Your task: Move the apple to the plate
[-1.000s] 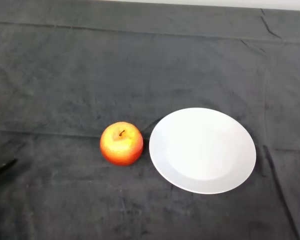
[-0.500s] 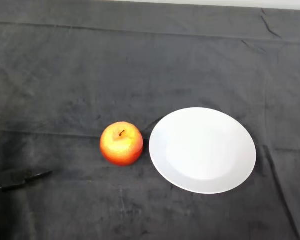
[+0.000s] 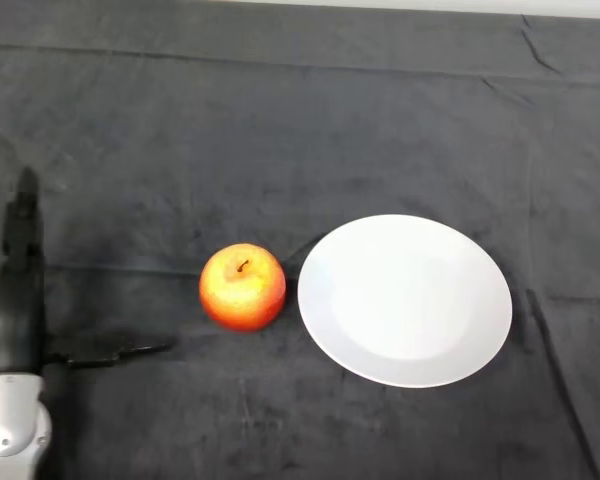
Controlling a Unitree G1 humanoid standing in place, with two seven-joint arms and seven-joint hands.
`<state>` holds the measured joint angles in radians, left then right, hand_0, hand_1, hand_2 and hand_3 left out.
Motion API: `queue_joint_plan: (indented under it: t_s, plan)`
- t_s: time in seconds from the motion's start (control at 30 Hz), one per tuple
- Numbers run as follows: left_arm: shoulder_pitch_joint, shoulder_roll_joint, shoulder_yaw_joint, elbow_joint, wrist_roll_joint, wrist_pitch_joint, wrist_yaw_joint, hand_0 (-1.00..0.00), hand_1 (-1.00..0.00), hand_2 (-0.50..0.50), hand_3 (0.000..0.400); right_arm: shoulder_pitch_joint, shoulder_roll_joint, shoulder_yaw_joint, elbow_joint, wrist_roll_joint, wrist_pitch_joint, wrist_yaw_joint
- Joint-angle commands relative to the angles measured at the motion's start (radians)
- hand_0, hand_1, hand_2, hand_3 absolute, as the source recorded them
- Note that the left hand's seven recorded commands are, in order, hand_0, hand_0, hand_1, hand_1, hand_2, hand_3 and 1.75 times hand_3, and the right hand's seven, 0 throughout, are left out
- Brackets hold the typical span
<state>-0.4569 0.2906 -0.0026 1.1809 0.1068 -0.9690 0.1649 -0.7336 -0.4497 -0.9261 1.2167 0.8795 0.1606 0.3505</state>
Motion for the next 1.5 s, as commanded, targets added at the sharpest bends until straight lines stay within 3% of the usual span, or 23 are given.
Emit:
queue_joint_plan:
  t_s: [0.03,0.8,0.83,0.87,0.9,0.93,0.97,1.03,1.07,1.1,1.13,1.17,1.37,1.5]
  plan:
    - [-0.042,-0.017,-0.037,0.017,0.026,-0.006,0.023,0.0,0.0,0.0,0.0,0.001,-0.024,-0.0088,0.0,0.0073,-0.005,0.0002]
    - [-0.051,-0.069,-0.302,0.027,0.089,0.009,0.09,0.0,0.0,0.0,0.0,0.001,-0.024,-0.0089,0.0,0.0075,-0.005,0.0004]
    - [-0.051,-0.069,-0.31,0.027,0.089,0.011,0.09,-0.09,0.0,-0.05,0.038,0.001,-0.024,-0.0089,0.0,0.0075,-0.005,0.0004]
    - [-0.05,-0.068,-0.324,0.026,0.09,0.014,0.091,-0.33,0.0,-0.16,0.132,0.001,-0.024,-0.0089,0.0,0.0075,-0.005,0.0004]
    - [-0.049,-0.068,-0.334,0.026,0.09,0.016,0.092,-0.69,0.0,-0.34,0.275,0.001,-0.024,-0.0089,0.0,0.0075,-0.005,0.0004]
    - [-0.048,-0.067,-0.346,0.025,0.091,0.02,0.093,-0.85,0.0,-0.43,0.342,0.001,-0.024,-0.0089,0.001,0.0075,-0.005,0.0005]
    - [-0.048,-0.067,-0.358,0.024,0.093,0.024,0.094,-1.0,-0.03,-0.49,0.4,0.001,-0.024,-0.0089,0.001,0.0076,-0.005,0.0005]
    - [-0.047,-0.066,-0.38,0.022,0.094,0.031,0.095,-1.0,-0.15,-0.43,0.4,0.001,-0.024,-0.0089,0.001,0.0076,-0.005,0.0005]
    - [-0.047,-0.066,-0.391,0.021,0.095,0.036,0.095,-1.0,-0.27,-0.37,0.4,0.001,-0.024,-0.0089,0.001,0.0076,-0.005,0.0005]
    - [-0.047,-0.066,-0.4,0.02,0.095,0.04,0.095,-1.0,-0.52,-0.24,0.4,0.001,-0.024,-0.0089,0.001,0.0076,-0.005,0.0005]
    - [-0.047,-0.065,-0.411,0.019,0.095,0.044,0.095,-1.0,-0.71,-0.15,0.4,0.001,-0.024,-0.009,0.001,0.0076,-0.005,0.0005]
    - [-0.047,-0.064,-0.419,0.018,0.095,0.048,0.094,-1.0,-0.77,-0.12,0.4,0.001,-0.024,-0.009,0.001,0.0076,-0.005,0.0006]
    - [-0.048,-0.053,-0.461,0.013,0.09,0.067,0.085,-1.0,-0.98,-0.01,0.4,0.001,-0.024,-0.009,0.001,0.0076,-0.005,0.0006]
    - [-0.054,-0.045,-0.477,0.011,0.085,0.079,0.082,-1.0,-1.0,0.0,0.4,0.001,-0.024,-0.009,0.001,0.0076,-0.005,0.0006]
